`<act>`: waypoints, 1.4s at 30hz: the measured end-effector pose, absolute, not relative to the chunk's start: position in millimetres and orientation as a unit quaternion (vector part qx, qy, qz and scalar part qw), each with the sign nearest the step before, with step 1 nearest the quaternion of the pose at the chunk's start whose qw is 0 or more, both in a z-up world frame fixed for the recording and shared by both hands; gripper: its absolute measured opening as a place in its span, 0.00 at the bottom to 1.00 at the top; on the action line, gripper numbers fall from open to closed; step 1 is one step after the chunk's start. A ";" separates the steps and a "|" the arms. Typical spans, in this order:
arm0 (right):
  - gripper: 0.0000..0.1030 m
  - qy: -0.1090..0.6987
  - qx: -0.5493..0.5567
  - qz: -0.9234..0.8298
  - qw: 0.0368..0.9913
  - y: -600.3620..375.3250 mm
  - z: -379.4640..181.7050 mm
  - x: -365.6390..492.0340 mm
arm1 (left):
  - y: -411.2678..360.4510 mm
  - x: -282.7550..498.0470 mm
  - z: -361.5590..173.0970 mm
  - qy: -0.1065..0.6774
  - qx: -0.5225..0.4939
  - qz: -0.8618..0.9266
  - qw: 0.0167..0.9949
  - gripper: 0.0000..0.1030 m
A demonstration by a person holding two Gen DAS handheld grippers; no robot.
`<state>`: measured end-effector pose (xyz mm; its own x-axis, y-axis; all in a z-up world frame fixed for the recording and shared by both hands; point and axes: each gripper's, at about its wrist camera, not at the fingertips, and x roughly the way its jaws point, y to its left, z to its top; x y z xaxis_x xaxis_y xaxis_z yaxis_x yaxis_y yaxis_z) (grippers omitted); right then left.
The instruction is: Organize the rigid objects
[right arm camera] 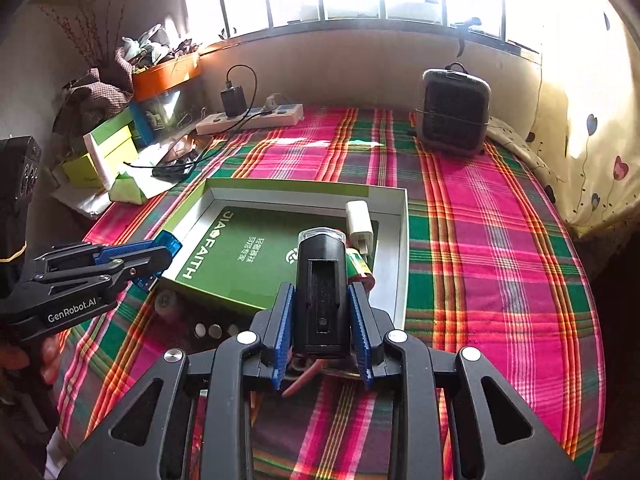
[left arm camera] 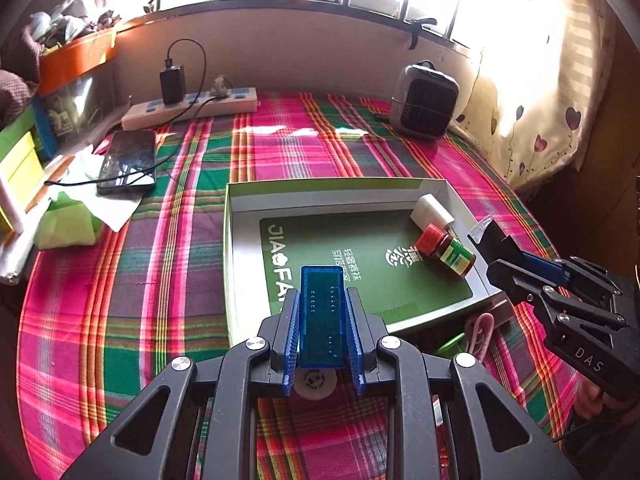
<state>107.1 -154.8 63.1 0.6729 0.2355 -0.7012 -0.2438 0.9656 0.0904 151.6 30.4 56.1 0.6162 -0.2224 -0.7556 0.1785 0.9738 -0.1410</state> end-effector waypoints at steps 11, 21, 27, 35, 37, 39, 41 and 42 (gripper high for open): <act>0.28 0.404 -0.016 0.136 0.905 -135.9 53.5 152.1 | 32.2 190.0 43.7 0.442 -0.027 -0.110 0.890 0.20; 0.28 0.421 -0.026 0.135 0.896 -123.9 40.3 186.0 | 31.1 217.7 31.7 0.453 -0.021 -0.101 0.886 0.20; 0.28 0.419 -0.033 0.136 0.897 -116.9 38.7 196.1 | 32.5 227.4 24.3 0.458 -0.017 -0.094 0.884 0.20; 0.28 0.422 -0.042 0.146 0.894 -107.6 32.7 203.7 | 33.0 234.0 20.8 0.459 -0.016 -0.091 0.883 0.20; 0.28 0.424 -0.043 0.147 0.893 -106.4 31.2 205.9 | 32.2 235.0 20.5 0.458 -0.013 -0.090 0.884 0.20; 0.28 0.425 -0.045 0.146 0.892 -105.6 29.9 208.4 | 31.4 236.4 20.0 0.457 -0.011 -0.088 0.885 0.20; 0.28 0.429 -0.046 0.146 0.890 -104.5 27.9 211.1 | 30.9 237.5 20.0 0.456 -0.010 -0.088 0.885 0.20; 0.28 0.430 -0.047 0.146 0.890 -104.1 26.9 211.9 | 31.2 237.8 20.0 0.456 -0.011 -0.088 0.886 0.20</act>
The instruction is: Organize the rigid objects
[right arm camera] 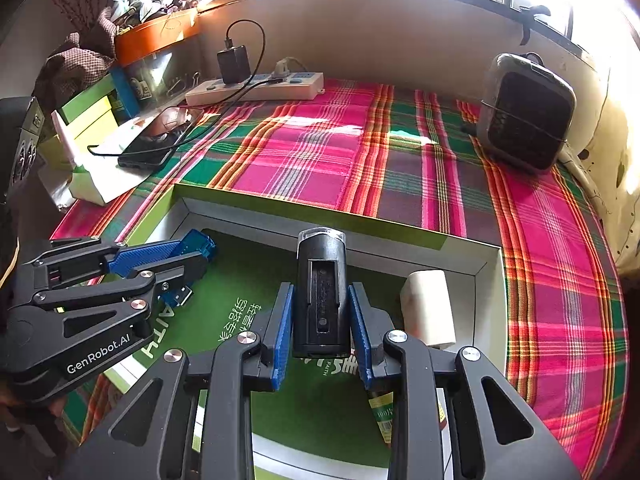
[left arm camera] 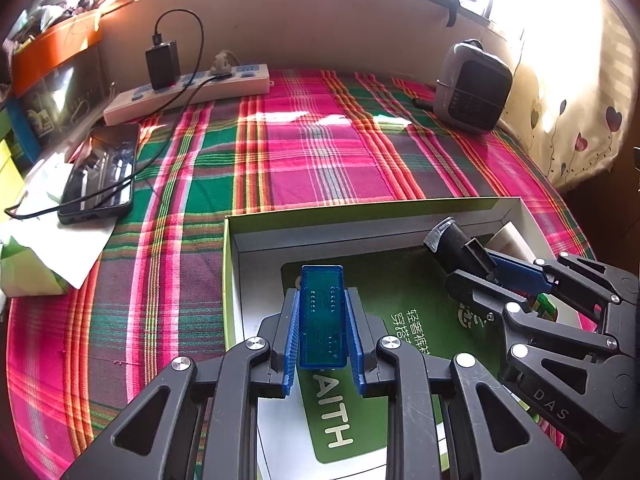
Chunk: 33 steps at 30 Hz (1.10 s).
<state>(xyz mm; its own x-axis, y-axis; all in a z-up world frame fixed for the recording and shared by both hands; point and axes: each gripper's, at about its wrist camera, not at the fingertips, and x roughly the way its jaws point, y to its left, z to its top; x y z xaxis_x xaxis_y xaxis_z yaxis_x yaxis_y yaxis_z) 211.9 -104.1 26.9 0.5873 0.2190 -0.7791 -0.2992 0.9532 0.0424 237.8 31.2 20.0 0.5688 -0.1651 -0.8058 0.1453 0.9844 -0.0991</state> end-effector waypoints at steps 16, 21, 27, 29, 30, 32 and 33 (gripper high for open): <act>0.28 0.434 -0.060 0.137 0.888 -101.2 16.9 220.1 | 27.0 239.8 20.1 0.454 -0.007 -0.084 0.887 0.20; 0.28 0.432 -0.064 0.137 0.889 -100.3 16.4 220.4 | 27.2 239.7 19.9 0.453 -0.007 -0.085 0.887 0.20; 0.28 0.431 -0.066 0.137 0.890 -99.6 15.9 219.8 | 26.9 239.7 19.6 0.453 -0.007 -0.084 0.888 0.21; 0.28 0.430 -0.066 0.136 0.890 -98.9 15.9 219.5 | 27.2 239.7 19.6 0.452 -0.008 -0.083 0.888 0.21; 0.28 0.430 -0.066 0.136 0.890 -98.9 15.9 219.5 | 27.2 239.4 19.6 0.452 -0.008 -0.083 0.888 0.21; 0.28 0.430 -0.064 0.135 0.890 -99.1 15.8 219.3 | 27.1 239.5 19.5 0.452 -0.008 -0.084 0.888 0.22; 0.28 0.429 -0.064 0.135 0.891 -99.1 15.9 219.3 | 27.0 239.5 19.5 0.453 -0.009 -0.086 0.888 0.22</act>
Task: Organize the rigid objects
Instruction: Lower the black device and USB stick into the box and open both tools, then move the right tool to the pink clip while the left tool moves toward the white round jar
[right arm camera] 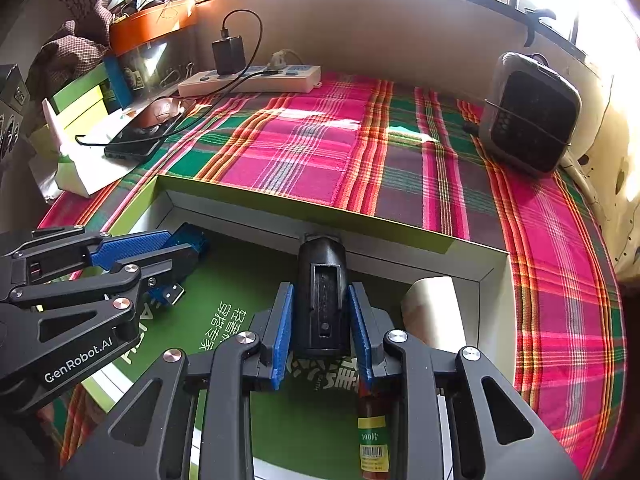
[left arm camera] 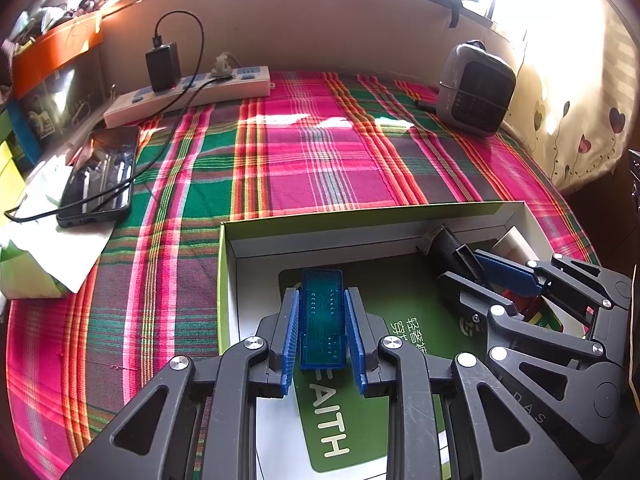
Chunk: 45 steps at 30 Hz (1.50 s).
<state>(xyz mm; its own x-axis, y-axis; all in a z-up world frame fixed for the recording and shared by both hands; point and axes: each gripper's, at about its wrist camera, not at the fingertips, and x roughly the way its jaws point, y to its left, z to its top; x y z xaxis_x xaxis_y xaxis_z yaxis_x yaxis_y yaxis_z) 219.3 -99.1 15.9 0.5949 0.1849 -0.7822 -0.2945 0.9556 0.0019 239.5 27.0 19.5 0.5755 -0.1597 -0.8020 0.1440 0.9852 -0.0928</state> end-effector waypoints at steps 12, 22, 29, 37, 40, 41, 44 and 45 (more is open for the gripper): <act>0.39 0.426 -0.053 0.129 0.894 -101.6 17.8 216.3 | 28.8 234.4 21.8 0.452 -0.019 -0.087 0.888 0.29; 0.43 0.414 -0.044 0.130 0.900 -103.1 27.4 201.7 | 31.9 216.0 30.0 0.442 -0.014 -0.079 0.894 0.32; 0.43 0.400 -0.037 0.127 0.907 -106.3 38.3 183.6 | 38.8 196.4 36.7 0.430 -0.019 -0.074 0.900 0.33; 0.43 0.385 -0.024 0.120 0.915 -122.0 50.2 156.8 | 51.0 166.4 43.1 0.417 -0.039 -0.068 0.906 0.33; 0.43 0.383 -0.019 0.113 0.917 -129.9 52.0 147.1 | 53.4 153.6 48.5 0.405 -0.040 -0.067 0.911 0.34; 0.43 0.382 -0.017 0.112 0.917 -132.7 52.4 143.5 | 55.0 149.7 50.0 0.402 -0.041 -0.065 0.912 0.34; 0.43 0.378 -0.006 0.102 0.920 -143.3 53.9 133.4 | 59.7 141.2 53.3 0.398 -0.051 -0.064 0.914 0.34; 0.43 0.377 0.000 0.100 0.921 -147.7 54.7 129.7 | 61.0 138.0 54.1 0.397 -0.052 -0.063 0.914 0.34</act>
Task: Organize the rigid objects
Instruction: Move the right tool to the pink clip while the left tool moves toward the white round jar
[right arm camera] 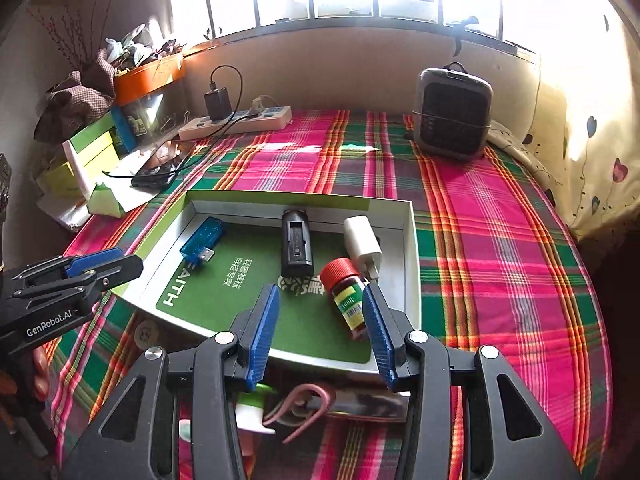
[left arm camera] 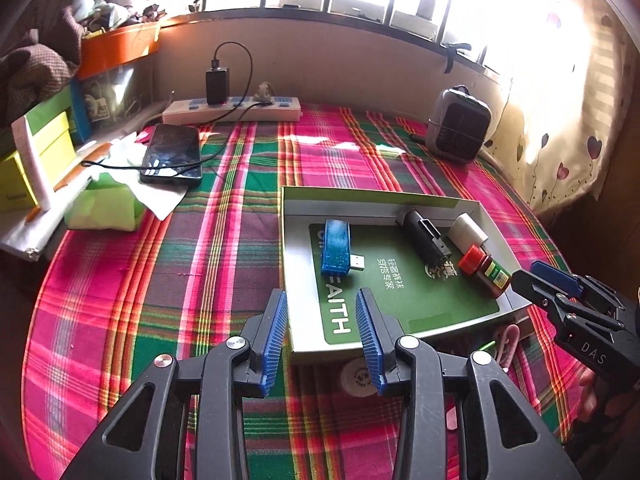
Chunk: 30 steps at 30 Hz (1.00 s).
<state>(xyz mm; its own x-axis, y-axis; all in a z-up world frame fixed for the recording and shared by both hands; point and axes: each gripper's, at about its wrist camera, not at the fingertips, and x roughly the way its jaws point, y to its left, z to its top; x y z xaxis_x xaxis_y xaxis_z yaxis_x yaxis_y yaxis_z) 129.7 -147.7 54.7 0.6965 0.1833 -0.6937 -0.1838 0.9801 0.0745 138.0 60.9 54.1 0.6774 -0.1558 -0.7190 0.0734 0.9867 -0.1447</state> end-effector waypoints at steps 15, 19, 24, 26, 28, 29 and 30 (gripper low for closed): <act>0.43 0.369 0.032 0.061 0.927 -185.9 50.3 83.7 | 71.3 103.0 42.2 0.402 -0.075 -0.062 0.910 0.35; 0.44 0.378 0.045 0.058 0.923 -189.6 42.8 76.8 | 72.3 98.3 32.0 0.412 -0.083 -0.062 0.905 0.35; 0.44 0.391 0.061 0.072 0.916 -184.6 33.8 69.9 | 72.9 94.9 23.2 0.421 -0.087 -0.064 0.901 0.35; 0.44 0.395 0.062 0.076 0.914 -179.7 31.4 69.8 | 73.3 94.4 21.9 0.422 -0.087 -0.066 0.900 0.35; 0.44 0.395 0.058 0.079 0.913 -173.2 30.7 70.4 | 73.9 94.9 20.3 0.424 -0.087 -0.065 0.899 0.35; 0.44 0.395 0.057 0.082 0.913 -170.3 30.5 70.8 | 74.4 95.2 19.5 0.425 -0.088 -0.065 0.899 0.35; 0.44 0.395 0.057 0.085 0.913 -166.8 30.3 71.9 | 74.5 95.3 19.0 0.425 -0.089 -0.067 0.898 0.35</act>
